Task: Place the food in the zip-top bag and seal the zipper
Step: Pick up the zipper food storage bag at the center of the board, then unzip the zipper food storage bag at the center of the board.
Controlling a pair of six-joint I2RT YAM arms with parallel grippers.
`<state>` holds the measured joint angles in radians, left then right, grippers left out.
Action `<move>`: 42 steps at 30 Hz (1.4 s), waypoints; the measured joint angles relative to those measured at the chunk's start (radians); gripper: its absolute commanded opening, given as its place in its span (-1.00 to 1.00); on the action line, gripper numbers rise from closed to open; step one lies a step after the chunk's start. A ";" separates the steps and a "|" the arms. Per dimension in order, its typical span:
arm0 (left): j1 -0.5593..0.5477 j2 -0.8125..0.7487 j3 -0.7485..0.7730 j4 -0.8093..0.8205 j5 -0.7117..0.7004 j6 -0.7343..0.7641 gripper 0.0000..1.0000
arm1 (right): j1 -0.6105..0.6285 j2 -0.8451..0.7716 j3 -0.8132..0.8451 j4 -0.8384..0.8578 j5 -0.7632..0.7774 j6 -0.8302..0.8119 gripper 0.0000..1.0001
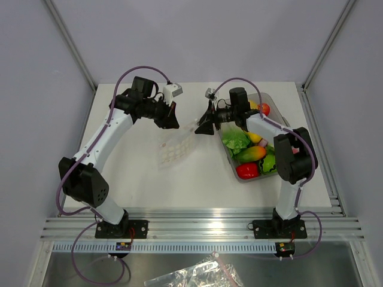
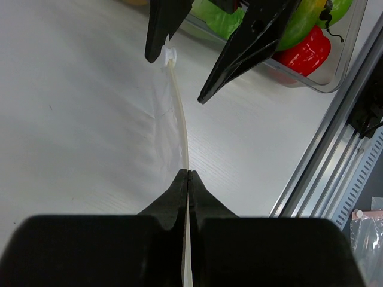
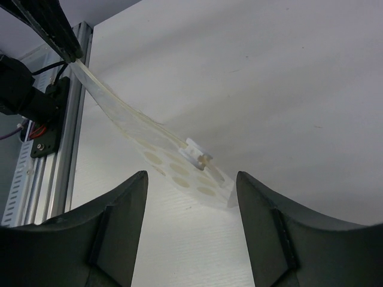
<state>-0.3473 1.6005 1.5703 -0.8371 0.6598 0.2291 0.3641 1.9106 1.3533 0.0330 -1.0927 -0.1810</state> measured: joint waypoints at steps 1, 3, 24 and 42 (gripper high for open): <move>0.000 0.000 0.000 0.000 0.000 0.000 -1.00 | 0.009 0.009 0.000 0.011 -0.006 0.006 0.32; 0.000 0.000 0.000 0.000 0.000 0.000 -1.00 | 0.020 0.025 0.000 0.035 -0.018 0.023 0.19; 0.009 -0.013 0.023 -0.008 -0.023 -0.013 0.82 | 0.030 -0.104 -0.034 -0.056 0.027 -0.043 -1.00; -0.109 0.071 0.201 -0.008 0.143 0.011 0.54 | 0.061 -0.171 0.152 -0.636 0.026 -0.365 -1.00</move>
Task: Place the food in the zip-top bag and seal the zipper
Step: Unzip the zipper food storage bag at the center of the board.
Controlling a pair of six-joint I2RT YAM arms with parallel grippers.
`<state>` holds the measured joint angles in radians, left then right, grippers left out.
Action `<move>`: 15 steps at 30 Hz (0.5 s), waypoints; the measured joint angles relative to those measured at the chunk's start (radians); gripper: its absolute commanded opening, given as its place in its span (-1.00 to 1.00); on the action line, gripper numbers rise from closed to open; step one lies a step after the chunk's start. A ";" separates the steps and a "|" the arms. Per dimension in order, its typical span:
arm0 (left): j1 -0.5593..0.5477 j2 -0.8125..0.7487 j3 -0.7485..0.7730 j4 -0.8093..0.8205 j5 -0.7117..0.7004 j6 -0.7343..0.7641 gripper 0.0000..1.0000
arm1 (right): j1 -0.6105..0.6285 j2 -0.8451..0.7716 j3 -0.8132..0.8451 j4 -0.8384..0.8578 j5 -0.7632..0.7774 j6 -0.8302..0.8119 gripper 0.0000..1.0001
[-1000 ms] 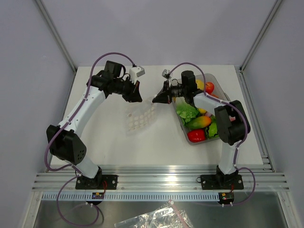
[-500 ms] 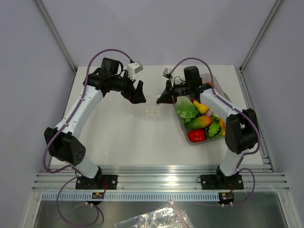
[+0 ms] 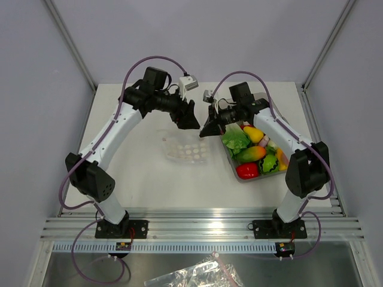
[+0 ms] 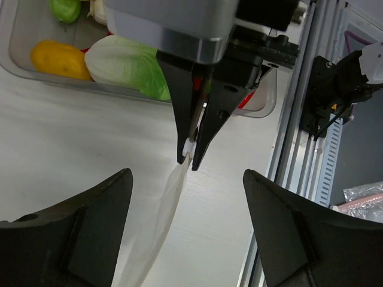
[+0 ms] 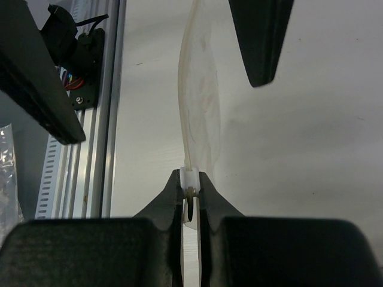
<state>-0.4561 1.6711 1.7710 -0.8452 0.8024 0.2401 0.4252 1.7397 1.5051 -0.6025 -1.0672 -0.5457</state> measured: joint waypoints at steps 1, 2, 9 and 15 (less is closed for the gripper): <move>-0.005 0.014 0.008 0.000 0.014 0.000 0.49 | 0.002 -0.004 0.000 -0.006 0.000 0.000 -1.00; -0.010 0.027 0.014 0.000 0.031 0.000 0.40 | 0.003 -0.009 0.000 -0.014 -0.001 -0.001 -1.00; -0.029 0.078 -0.007 0.023 0.123 -0.011 0.04 | 0.006 -0.064 -0.001 -0.015 -0.025 0.002 -1.00; -0.031 0.078 -0.055 0.085 0.184 -0.044 -0.25 | 0.006 -0.074 -0.006 0.000 -0.024 0.012 -1.00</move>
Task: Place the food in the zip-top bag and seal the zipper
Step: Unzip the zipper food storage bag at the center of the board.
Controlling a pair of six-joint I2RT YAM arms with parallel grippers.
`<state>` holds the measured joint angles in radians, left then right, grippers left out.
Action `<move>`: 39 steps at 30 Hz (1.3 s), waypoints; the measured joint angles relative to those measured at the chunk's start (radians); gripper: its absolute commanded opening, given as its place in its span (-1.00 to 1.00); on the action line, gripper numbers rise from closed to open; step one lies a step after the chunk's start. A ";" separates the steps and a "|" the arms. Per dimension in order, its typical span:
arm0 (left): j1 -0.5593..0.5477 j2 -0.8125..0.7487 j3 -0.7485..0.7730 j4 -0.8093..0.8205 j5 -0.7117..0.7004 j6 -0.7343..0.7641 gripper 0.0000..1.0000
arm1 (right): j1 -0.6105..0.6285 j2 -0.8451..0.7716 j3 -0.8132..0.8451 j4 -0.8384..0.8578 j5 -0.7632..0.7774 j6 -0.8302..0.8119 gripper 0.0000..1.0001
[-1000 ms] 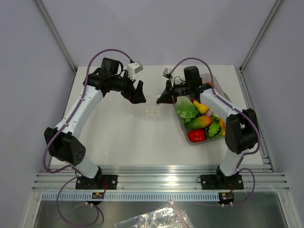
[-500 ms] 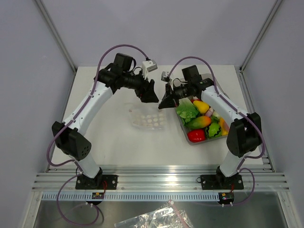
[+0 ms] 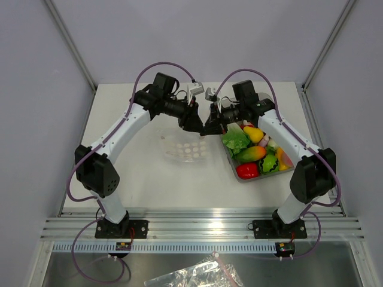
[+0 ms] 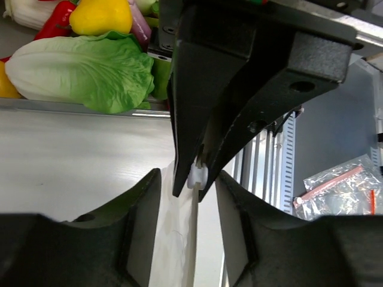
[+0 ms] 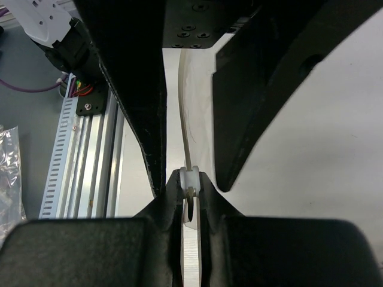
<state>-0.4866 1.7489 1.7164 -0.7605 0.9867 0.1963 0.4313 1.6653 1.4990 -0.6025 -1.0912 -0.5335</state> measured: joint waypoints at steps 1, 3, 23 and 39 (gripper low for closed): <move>0.000 0.000 -0.004 0.003 0.007 -0.007 -0.34 | 0.000 0.000 -0.001 0.000 0.000 0.001 -1.00; -0.002 -0.001 -0.006 0.007 0.016 -0.013 -0.44 | 0.000 0.000 -0.003 0.002 0.005 0.006 -1.00; 0.044 -0.062 -0.073 0.012 -0.006 0.018 0.23 | 0.008 0.000 -0.024 -0.009 0.006 0.002 -1.00; 0.061 -0.076 -0.076 -0.018 0.020 0.034 -0.72 | 0.008 -0.019 -0.028 -0.007 0.006 0.007 -1.00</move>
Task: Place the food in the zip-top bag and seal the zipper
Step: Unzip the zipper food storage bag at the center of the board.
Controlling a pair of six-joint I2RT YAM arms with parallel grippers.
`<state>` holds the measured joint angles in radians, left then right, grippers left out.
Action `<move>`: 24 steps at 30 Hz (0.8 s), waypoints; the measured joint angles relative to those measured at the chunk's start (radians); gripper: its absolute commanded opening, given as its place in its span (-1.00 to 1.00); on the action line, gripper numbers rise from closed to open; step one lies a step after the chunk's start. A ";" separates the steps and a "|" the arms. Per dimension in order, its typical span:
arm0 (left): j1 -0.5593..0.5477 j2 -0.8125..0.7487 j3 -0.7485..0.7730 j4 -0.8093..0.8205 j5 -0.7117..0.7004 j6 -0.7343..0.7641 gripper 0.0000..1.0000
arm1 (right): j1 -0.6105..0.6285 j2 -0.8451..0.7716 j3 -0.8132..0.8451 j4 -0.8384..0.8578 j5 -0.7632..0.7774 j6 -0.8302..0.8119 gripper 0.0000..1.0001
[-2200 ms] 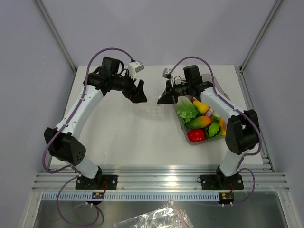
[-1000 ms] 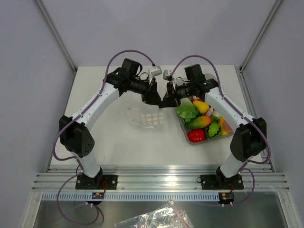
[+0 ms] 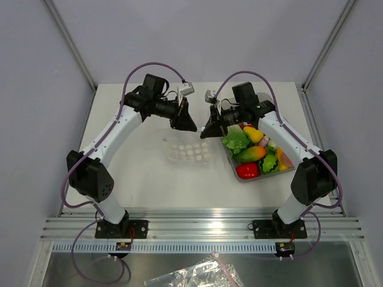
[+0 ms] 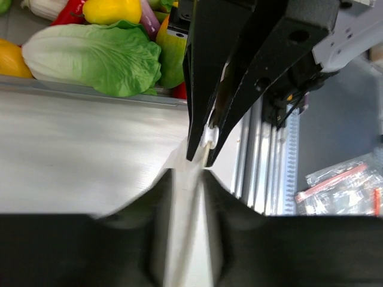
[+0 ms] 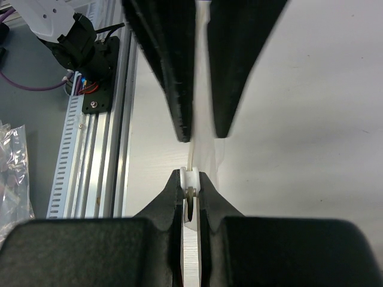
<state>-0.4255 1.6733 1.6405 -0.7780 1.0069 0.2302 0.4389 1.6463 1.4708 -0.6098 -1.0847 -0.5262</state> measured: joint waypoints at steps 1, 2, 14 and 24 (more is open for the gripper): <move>0.000 0.002 0.000 0.000 0.006 0.005 -0.84 | 0.000 -0.001 0.000 0.000 0.000 0.000 -1.00; 0.000 0.004 0.002 -0.003 0.011 0.012 -0.95 | 0.000 -0.001 0.000 0.002 0.001 0.000 -1.00; 0.002 0.008 -0.011 -0.011 0.023 0.026 -1.00 | 0.000 -0.006 -0.020 0.034 0.003 0.071 0.05; 0.056 0.003 -0.018 -0.034 0.019 0.024 -1.00 | 0.001 -0.175 -0.229 0.245 0.037 0.201 -0.08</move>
<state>-0.3698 1.6760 1.6230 -0.8116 1.0260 0.2543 0.4397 1.4715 1.2419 -0.3645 -1.0473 -0.3256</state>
